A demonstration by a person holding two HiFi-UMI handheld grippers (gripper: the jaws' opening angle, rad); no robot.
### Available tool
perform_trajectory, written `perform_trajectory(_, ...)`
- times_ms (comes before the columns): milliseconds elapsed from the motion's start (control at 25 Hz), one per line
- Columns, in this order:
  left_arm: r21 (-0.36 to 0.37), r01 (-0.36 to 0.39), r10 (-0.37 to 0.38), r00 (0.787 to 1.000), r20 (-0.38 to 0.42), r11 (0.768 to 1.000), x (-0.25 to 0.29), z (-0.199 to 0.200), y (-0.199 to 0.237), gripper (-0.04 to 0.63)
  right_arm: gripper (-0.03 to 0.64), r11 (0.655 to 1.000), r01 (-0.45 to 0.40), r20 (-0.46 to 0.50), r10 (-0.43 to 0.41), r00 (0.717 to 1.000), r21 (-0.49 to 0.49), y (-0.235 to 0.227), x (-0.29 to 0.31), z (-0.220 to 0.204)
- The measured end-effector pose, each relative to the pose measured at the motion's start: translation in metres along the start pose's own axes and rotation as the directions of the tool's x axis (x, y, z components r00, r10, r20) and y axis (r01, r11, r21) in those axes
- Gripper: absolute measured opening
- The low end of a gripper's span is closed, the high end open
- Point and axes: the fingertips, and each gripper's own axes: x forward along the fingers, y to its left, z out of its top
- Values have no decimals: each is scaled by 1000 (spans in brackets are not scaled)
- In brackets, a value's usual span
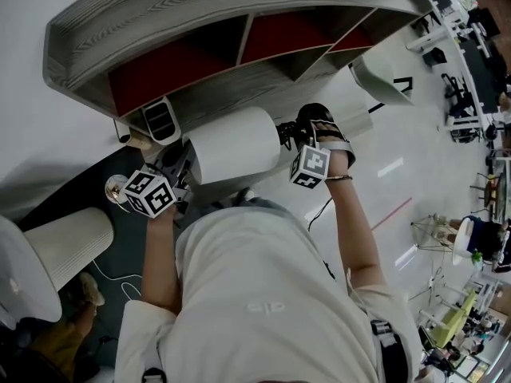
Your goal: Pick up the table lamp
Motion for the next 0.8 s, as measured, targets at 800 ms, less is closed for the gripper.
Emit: perform_trajectory(800, -9, -15, 15, 1000, -20, 1000, -19, -9, 6, 18, 161, 1000, -25, 0, 25, 1000, -3, 23, -2, 13)
